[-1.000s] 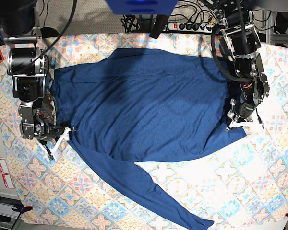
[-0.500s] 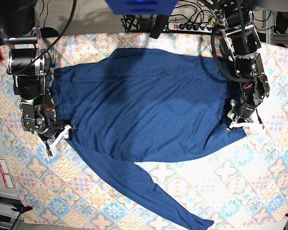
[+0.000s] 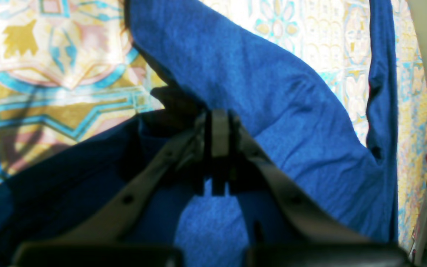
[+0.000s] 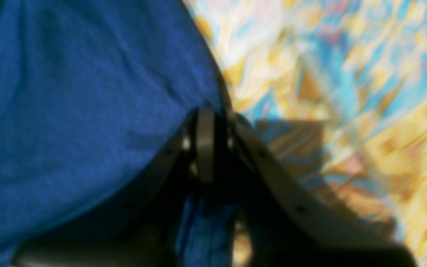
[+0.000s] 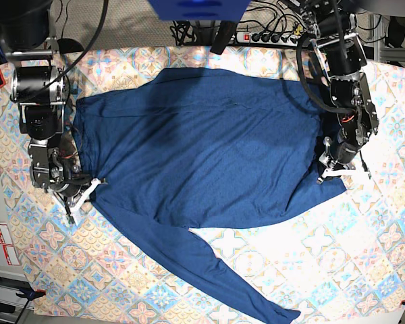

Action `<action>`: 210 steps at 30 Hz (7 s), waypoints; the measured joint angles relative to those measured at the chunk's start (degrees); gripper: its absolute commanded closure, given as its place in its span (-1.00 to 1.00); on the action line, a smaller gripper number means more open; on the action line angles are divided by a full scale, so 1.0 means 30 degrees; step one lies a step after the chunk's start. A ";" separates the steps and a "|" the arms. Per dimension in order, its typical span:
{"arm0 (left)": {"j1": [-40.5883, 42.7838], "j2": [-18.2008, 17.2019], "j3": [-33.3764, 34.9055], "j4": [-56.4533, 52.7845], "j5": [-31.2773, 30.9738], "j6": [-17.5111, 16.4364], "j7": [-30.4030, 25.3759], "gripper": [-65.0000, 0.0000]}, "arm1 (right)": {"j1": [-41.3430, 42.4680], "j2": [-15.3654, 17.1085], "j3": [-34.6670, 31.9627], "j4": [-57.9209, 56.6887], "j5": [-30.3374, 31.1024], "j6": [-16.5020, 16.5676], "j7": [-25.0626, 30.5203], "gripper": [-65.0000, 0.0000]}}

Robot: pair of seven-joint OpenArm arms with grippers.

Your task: Fold the T-shirt properly

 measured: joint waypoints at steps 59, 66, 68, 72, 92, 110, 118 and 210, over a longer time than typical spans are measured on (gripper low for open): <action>0.5858 -0.2484 -0.1741 0.4874 0.0007 -0.4240 0.0226 1.00 | -1.2823 0.0291 0.7876 1.8600 0.0095 0.0211 -0.4903 0.99; 0.5588 -0.2484 -0.1734 0.4874 0.0007 -0.4350 0.0160 1.00 | -1.1489 -0.0787 0.7949 1.8498 0.0029 0.0138 -0.4954 0.99; 0.5523 -0.2484 -0.1734 0.4874 0.0007 -0.4350 0.0168 1.00 | -1.1111 -0.0925 0.7803 1.8498 0.0168 0.0270 -0.5027 0.99; 0.6062 -0.2528 -0.1727 0.4881 -0.0029 -0.4364 0.0102 1.00 | -1.1213 -0.0984 0.7861 1.8520 0.0015 0.0131 -0.6368 0.99; 0.7402 -0.2543 -0.0838 0.7264 0.0007 -0.5756 0.1894 1.00 | -1.3369 -0.1443 0.8029 2.1762 0.0066 0.0131 -0.6207 0.99; 0.7635 -0.3300 -0.2739 0.7344 0.2514 -0.7271 0.3381 0.98 | -1.4309 -0.1494 0.7847 2.0626 0.0073 0.0146 -0.6419 0.79; 0.7067 -0.2871 -0.2623 0.7329 0.3971 -0.7337 0.3373 0.31 | -1.2298 -0.1457 0.8007 2.0028 0.0029 0.0131 -0.7832 0.25; 0.3563 -0.0444 -0.3563 0.7511 0.2448 -0.7541 0.4976 1.00 | -0.3220 -0.2011 0.2448 0.8896 0.0015 0.0124 -0.5406 0.26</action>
